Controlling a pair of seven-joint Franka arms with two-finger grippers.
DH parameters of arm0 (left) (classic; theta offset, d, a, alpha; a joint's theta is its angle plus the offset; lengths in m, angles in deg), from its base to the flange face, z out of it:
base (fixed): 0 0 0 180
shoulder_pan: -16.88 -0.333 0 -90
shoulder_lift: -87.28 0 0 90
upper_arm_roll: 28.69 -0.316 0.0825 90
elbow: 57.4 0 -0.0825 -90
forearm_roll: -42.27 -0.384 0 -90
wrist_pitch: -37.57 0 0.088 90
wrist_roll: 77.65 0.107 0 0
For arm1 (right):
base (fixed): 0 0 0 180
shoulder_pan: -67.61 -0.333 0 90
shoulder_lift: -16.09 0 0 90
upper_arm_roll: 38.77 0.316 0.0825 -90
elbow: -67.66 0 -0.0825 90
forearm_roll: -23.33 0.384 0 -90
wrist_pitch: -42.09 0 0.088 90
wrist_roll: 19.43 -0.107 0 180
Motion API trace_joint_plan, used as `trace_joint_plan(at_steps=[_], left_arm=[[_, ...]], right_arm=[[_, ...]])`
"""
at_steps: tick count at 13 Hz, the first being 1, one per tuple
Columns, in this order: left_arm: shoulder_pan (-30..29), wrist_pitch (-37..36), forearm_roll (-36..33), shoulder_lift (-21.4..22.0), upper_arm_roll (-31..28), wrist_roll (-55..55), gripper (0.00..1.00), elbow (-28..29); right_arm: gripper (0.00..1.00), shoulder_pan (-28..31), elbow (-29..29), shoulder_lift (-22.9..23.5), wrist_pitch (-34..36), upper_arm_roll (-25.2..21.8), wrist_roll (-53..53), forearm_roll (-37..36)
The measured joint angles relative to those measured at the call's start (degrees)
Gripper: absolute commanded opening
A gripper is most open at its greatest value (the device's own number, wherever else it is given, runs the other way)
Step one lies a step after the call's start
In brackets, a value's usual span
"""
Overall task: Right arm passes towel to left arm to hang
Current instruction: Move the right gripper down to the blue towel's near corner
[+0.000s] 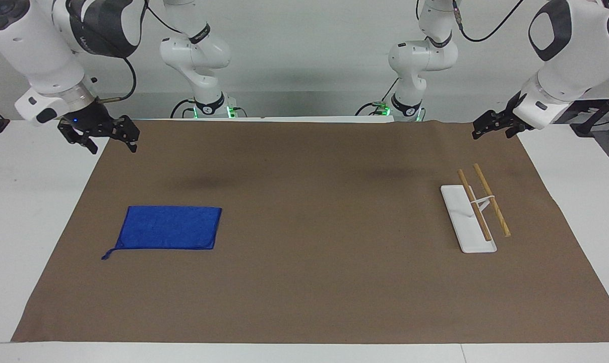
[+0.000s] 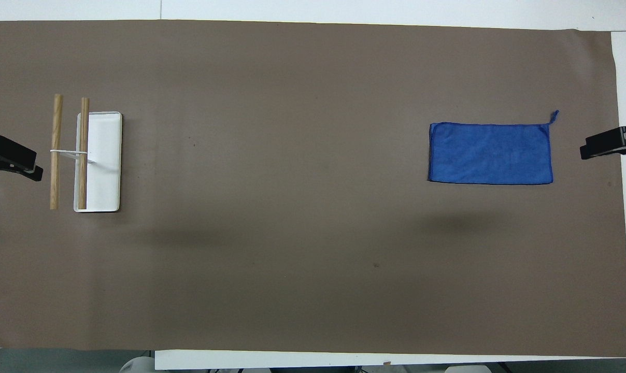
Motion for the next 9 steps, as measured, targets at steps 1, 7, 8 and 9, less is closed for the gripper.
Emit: trace_joint_plan(at_steps=[1, 7, 8, 9], left_arm=[[0.00, 0.00, 0.00, 0.00, 0.00, 0.00, 1.00, 0.00], [0.00, 0.00, 0.00, 0.00, 0.00, 0.00, 1.00, 0.00], [0.00, 0.00, 0.00, 0.00, 0.00, 0.00, 1.00, 0.00], [0.00, 0.00, 0.00, 0.00, 0.00, 0.00, 1.00, 0.00]], right_arm=[[0.99, 0.00, 0.00, 0.00, 0.20, -0.01, -0.11, 0.00], [0.99, 0.00, 0.50, 0.32, 0.40, -0.29, -0.62, 0.00], [0.99, 0.00, 1.59, 1.00, -1.79, -0.78, -0.63, 0.00], [0.99, 0.01, 3.64, 1.94, -5.69, -1.35, -0.59, 0.00]])
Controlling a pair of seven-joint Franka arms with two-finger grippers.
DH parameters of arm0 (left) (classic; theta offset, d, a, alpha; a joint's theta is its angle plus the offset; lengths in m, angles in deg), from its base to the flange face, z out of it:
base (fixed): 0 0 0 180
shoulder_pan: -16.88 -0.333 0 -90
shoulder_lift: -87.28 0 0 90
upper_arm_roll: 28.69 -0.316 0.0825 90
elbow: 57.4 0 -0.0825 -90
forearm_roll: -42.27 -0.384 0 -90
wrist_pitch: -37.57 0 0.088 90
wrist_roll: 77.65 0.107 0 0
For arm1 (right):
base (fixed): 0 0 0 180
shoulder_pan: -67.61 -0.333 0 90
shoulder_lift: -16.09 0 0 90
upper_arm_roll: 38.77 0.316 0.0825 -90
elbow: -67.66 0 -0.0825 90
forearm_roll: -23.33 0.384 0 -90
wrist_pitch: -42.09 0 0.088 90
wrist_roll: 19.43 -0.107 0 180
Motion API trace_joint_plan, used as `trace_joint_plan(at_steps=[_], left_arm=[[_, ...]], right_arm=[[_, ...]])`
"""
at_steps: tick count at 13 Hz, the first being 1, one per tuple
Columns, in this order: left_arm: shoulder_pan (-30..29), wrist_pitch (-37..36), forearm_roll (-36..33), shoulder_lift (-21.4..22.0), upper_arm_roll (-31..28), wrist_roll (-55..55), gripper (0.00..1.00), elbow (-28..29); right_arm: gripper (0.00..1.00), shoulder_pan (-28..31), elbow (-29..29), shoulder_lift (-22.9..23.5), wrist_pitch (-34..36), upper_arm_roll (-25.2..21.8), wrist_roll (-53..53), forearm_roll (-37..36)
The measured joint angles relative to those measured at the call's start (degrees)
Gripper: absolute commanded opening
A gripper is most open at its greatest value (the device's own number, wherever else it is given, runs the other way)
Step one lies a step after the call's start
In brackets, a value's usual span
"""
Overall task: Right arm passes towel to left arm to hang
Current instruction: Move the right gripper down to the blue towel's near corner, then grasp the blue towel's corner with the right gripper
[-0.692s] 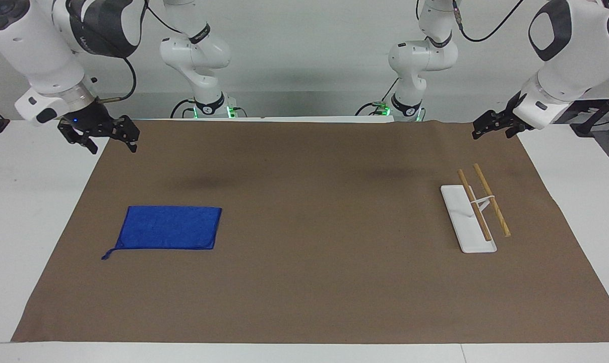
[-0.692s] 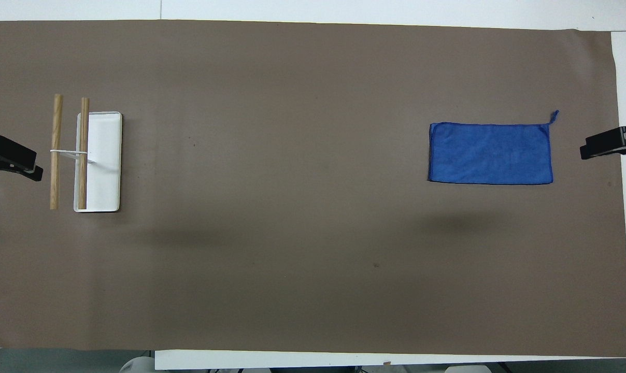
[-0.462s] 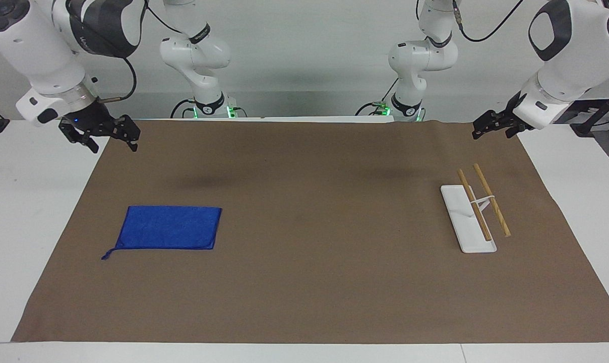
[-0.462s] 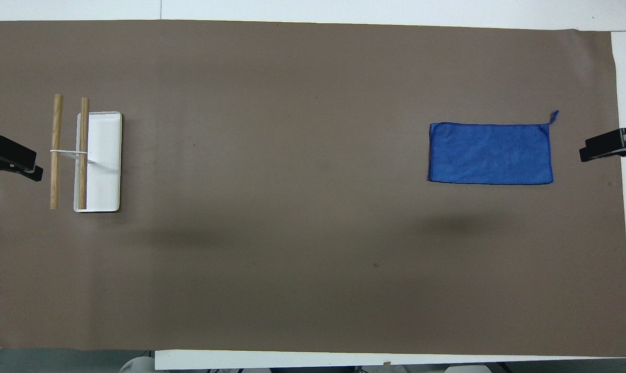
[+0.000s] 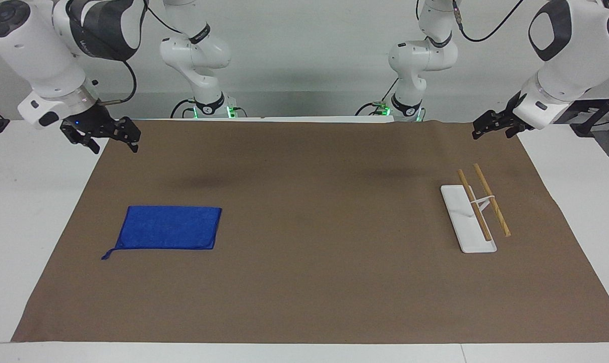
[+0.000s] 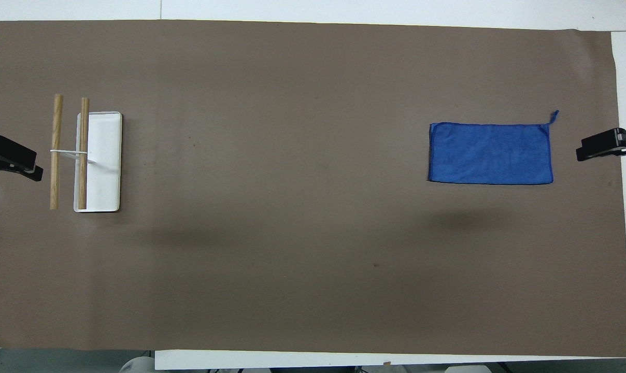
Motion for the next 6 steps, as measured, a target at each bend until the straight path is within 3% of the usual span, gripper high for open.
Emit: trace_joint_plan(at_steps=[6], left_arm=[[0.00, 0.00, 0.00, 0.00, 0.00, 0.00, 1.00, 0.00]], right_arm=[[0.99, -0.01, 19.28, 5.63, -32.90, -0.35, 1.42, 0.00]])
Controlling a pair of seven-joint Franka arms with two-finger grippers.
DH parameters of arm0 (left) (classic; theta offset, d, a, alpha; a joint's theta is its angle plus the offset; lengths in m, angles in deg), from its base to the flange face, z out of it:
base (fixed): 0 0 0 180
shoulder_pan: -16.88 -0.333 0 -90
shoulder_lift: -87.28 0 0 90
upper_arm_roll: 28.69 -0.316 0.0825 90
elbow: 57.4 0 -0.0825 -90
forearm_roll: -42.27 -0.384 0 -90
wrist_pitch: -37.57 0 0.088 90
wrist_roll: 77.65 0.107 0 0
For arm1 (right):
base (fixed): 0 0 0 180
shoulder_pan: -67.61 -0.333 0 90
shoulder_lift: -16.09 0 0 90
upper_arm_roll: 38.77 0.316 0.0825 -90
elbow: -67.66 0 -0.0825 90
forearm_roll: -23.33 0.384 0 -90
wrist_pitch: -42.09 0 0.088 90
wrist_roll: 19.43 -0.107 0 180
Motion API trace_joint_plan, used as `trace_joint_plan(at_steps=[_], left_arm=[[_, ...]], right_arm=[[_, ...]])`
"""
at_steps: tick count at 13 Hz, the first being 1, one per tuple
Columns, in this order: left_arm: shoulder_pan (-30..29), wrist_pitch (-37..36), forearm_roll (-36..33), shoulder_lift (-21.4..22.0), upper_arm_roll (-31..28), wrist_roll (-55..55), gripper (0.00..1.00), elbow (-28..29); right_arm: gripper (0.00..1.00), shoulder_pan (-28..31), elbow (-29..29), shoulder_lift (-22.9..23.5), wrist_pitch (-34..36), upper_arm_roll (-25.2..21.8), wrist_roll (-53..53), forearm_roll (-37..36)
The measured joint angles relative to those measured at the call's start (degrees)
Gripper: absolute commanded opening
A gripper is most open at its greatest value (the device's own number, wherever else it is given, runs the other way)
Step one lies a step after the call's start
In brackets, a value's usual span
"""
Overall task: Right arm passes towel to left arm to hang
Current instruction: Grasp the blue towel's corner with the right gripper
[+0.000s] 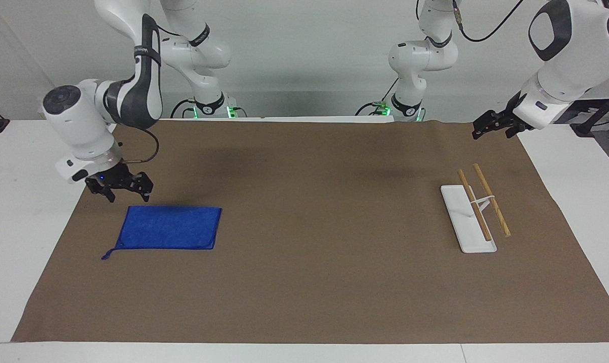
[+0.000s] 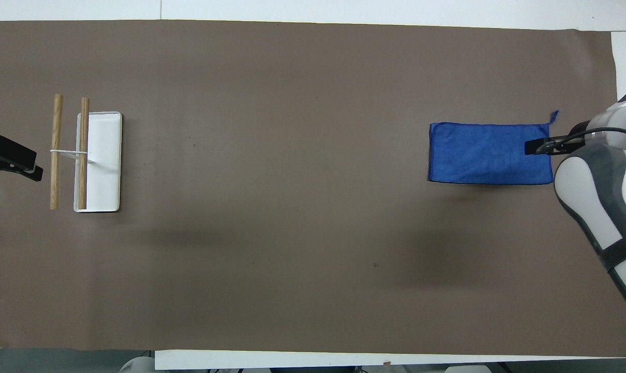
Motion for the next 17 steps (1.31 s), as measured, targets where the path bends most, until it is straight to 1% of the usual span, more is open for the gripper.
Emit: trace_joint_plan(at_steps=[2, 5, 8, 9, 10, 16, 17], left_arm=[[0.00, 0.00, 0.00, 0.00, 0.00, 0.00, 1.00, 0.00], [0.00, 0.00, 0.00, 0.00, 0.00, 0.00, 1.00, 0.00], [0.00, 0.00, 0.00, 0.00, 0.00, 0.00, 1.00, 0.00], [0.00, 0.00, 0.00, 0.00, 0.00, 0.00, 1.00, 0.00], [0.00, 0.00, 0.00, 0.00, 0.00, 0.00, 1.00, 0.00], [0.00, 0.00, 0.00, 0.00, 0.00, 0.00, 1.00, 0.00], [0.00, 0.00, 0.00, 0.00, 0.00, 0.00, 1.00, 0.00]], right_arm=[[0.98, -0.04, 1.89, 2.16, -3.23, 0.19, 0.74, 1.60], [0.96, -0.03, 2.05, 5.35, -5.26, 0.14, 6.13, 6.24], [0.88, -0.03, 2.04, 7.87, -8.67, 0.13, 7.66, 6.52], [0.87, -0.04, 2.02, 8.20, -9.42, 0.19, 7.91, 6.51], [0.82, -0.05, 2.02, 8.28, -10.00, 0.26, 8.20, 6.51], [0.80, -0.13, 2.04, 9.53, -11.66, 0.40, 9.73, 6.52], [0.73, -0.14, 2.04, 9.84, -11.68, 0.51, 9.74, 6.52]])
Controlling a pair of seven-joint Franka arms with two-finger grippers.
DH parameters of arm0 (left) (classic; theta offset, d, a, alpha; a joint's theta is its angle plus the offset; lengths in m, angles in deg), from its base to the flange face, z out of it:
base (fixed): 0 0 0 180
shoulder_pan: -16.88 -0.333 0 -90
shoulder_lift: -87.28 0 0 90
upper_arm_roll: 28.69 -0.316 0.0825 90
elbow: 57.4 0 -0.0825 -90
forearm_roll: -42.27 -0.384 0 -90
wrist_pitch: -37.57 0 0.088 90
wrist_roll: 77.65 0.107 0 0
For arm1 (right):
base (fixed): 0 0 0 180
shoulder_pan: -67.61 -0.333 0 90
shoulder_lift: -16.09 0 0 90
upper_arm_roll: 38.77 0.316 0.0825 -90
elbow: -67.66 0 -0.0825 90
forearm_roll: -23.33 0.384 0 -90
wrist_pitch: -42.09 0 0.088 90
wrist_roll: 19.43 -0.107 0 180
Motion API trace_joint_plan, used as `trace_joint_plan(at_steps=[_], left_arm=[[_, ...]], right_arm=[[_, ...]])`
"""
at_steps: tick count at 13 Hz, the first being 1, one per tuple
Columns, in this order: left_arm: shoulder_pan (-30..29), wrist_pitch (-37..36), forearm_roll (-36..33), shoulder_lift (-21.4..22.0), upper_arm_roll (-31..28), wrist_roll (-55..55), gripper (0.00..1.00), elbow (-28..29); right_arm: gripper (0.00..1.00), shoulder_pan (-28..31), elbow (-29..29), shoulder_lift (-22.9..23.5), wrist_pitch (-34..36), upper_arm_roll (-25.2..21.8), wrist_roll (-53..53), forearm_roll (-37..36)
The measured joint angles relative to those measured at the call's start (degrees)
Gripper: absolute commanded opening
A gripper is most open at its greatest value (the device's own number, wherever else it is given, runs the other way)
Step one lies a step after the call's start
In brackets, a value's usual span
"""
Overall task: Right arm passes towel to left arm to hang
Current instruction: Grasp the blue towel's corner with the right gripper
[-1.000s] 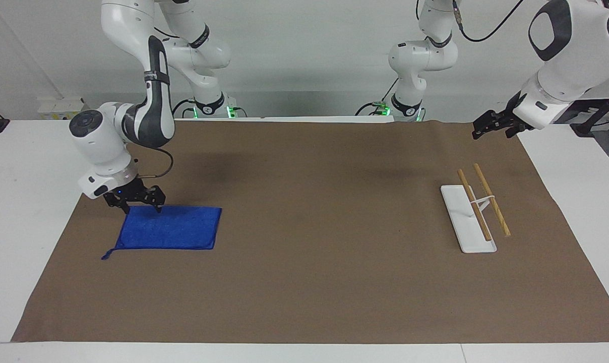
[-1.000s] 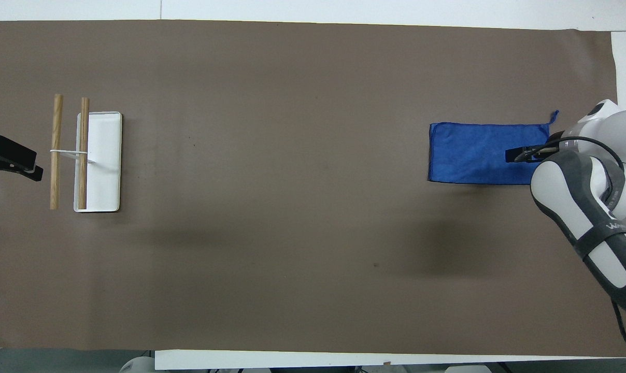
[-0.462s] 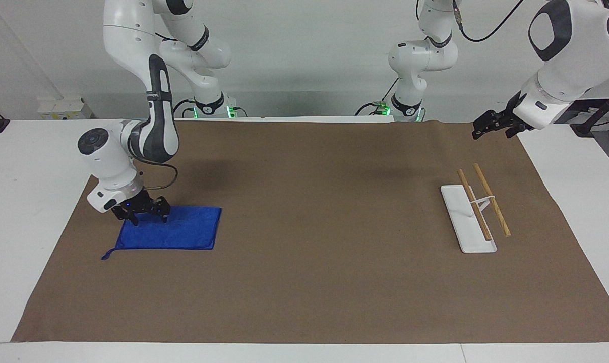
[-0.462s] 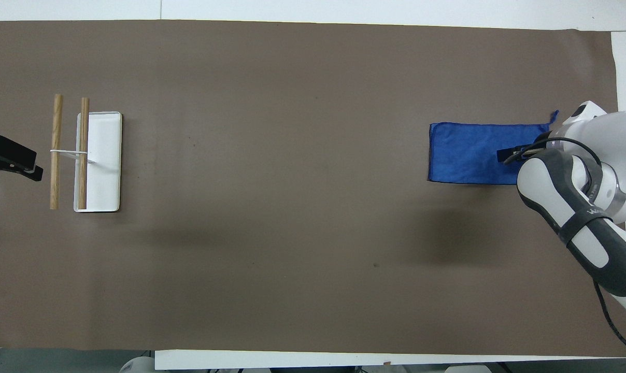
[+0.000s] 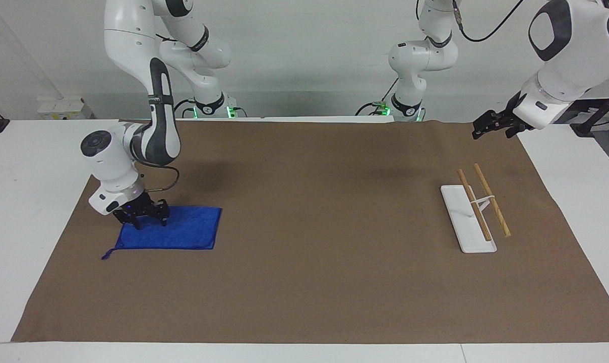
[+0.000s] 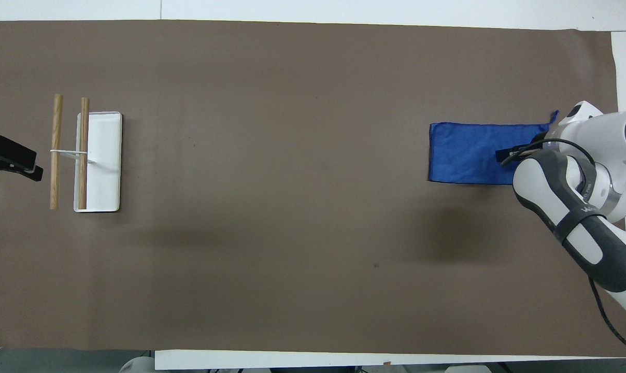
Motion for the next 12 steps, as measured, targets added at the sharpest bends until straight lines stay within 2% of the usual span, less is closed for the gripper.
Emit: trace_joint_plan(at_steps=[1, 4, 5, 9, 12], left_arm=[[0.00, 0.00, 0.00, 0.00, 0.00, 0.00, 1.00, 0.00], [0.00, 0.00, 0.00, 0.00, 0.00, 0.00, 1.00, 0.00], [0.00, 0.00, 0.00, 0.00, 0.00, 0.00, 1.00, 0.00], [0.00, 0.00, 0.00, 0.00, 0.00, 0.00, 1.00, 0.00], [0.00, 0.00, 0.00, 0.00, 0.00, 0.00, 1.00, 0.00]], right_arm=[[0.63, 0.00, -0.01, 0.16, -0.10, 0.05, 0.00, 0.00], [0.11, -0.01, -0.13, -0.24, -0.10, 0.13, 0.01, 0.00], [0.00, -0.02, -0.14, -0.42, -0.10, 0.17, 0.01, 0.00], [0.00, 0.03, -0.42, -0.48, 0.65, 0.07, -0.40, 0.52], [0.00, -0.03, -4.36, -1.40, 11.08, 2.56, -9.27, 2.15]])
